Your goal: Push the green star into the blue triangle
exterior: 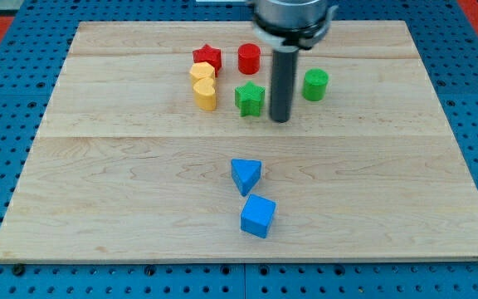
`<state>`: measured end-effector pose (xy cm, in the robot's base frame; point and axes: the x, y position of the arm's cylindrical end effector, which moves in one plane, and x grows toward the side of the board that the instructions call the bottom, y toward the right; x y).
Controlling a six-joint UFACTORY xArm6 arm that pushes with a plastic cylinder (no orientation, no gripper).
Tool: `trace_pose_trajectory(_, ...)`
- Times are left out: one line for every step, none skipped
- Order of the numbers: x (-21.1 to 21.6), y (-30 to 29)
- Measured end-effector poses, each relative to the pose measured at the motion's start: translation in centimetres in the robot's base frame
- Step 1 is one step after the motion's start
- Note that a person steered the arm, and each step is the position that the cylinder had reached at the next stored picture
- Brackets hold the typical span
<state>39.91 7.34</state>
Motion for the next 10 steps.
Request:
trace_pose_trajectory(-2.9, -1.4)
trace_pose_trajectory(-3.1, -7.0)
trace_pose_trajectory(-2.0, -11.2)
trace_pose_trajectory(-3.0, -11.4)
trace_pose_trajectory(-3.2, -14.7)
trace_pose_trajectory(-2.6, -18.8)
trace_pose_trajectory(0.7, -16.4)
trace_pose_trajectory(5.0, -10.6)
trace_pose_trajectory(8.7, -5.6)
trace_pose_trajectory(6.2, -0.8)
